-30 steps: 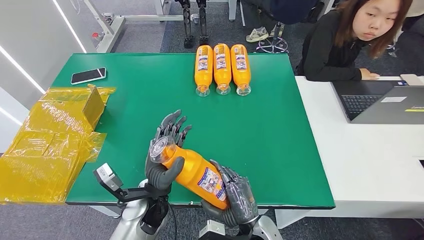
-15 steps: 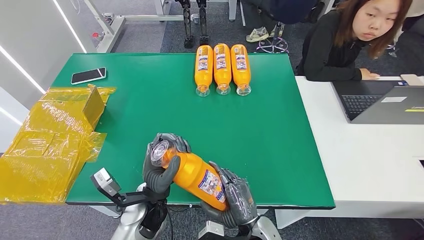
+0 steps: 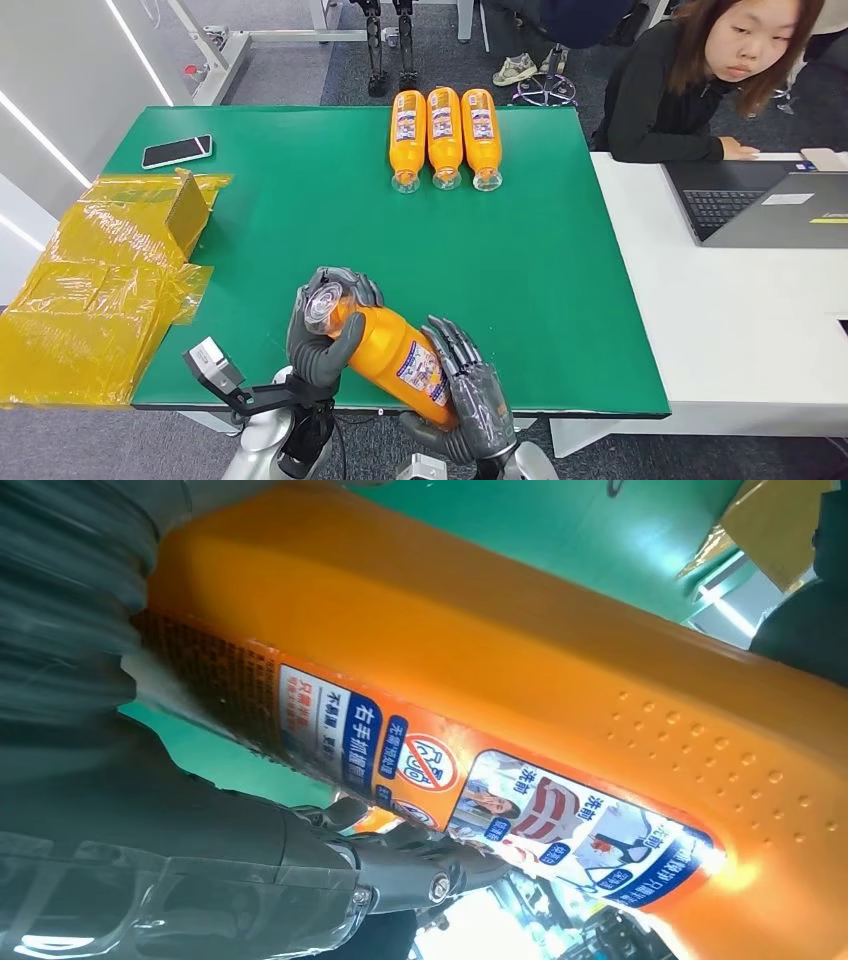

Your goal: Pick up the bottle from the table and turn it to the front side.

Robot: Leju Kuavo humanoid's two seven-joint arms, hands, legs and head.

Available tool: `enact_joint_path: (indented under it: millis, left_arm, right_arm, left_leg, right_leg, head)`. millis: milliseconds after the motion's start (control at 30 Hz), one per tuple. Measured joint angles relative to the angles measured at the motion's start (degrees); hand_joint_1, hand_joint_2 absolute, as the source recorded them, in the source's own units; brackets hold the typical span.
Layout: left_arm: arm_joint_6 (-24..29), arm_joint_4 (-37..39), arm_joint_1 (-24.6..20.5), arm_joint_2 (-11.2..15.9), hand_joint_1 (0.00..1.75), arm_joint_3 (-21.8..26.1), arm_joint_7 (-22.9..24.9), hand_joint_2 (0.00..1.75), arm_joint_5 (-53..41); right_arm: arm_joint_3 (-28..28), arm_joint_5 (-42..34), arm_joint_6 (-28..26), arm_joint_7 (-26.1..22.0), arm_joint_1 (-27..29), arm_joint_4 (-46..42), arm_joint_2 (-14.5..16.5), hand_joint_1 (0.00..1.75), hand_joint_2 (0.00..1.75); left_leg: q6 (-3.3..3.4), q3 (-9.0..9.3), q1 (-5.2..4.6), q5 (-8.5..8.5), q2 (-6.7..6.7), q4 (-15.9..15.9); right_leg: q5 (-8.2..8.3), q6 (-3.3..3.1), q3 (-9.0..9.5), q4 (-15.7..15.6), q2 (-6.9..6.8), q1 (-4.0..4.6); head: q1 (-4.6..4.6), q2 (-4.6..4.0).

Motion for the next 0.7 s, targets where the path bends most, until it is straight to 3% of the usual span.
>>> enact_joint_path:
  millis: [100,233,533,700]
  left_arm:
    - [2.3,0.0,-0.1,0.1,1.75,0.2,-0.7,1.75,-1.4]
    - [9.8,0.0,-1.2,0.8,1.75,1.7,-2.5,1.75,-5.6]
    - [23.7,-0.3,-8.1,4.7,1.75,12.3,-4.0,1.75,-12.9]
    - [36.6,0.1,-12.1,8.1,1.75,14.4,-4.0,1.75,-22.6]
  right_arm:
    - [0.2,0.0,-0.6,-0.2,0.2,0.0,0.0,0.0,1.75]
    - [0.6,-0.8,-1.3,-0.9,0.2,0.0,0.0,0.0,1.75]
    - [2.2,-4.8,-3.0,-3.8,-1.0,1.8,-0.1,0.0,1.75]
    - [3.4,-5.9,-3.3,-4.7,-2.4,3.3,-0.1,0.0,1.75]
  left_leg:
    - [0.0,0.0,0.0,0.0,0.0,0.0]
    - [-0.02,0.01,0.01,0.01,0.01,0.0]
    - [-0.12,0.03,0.03,0.09,0.01,0.0]
    - [-0.12,0.02,0.03,0.1,0.01,0.0]
  right_leg:
    - [0.0,0.0,0.0,0.0,0.0,0.0]
    - [0.0,-0.01,0.0,0.0,0.01,0.01]
    - [0.05,-0.08,-0.01,0.1,0.01,0.02]
    - [0.06,-0.08,-0.03,0.1,0.01,0.02]
  head:
    - [0.0,0.0]
    - [0.0,0.0]
    - [0.0,0.0]
    - [0.01,0.0]
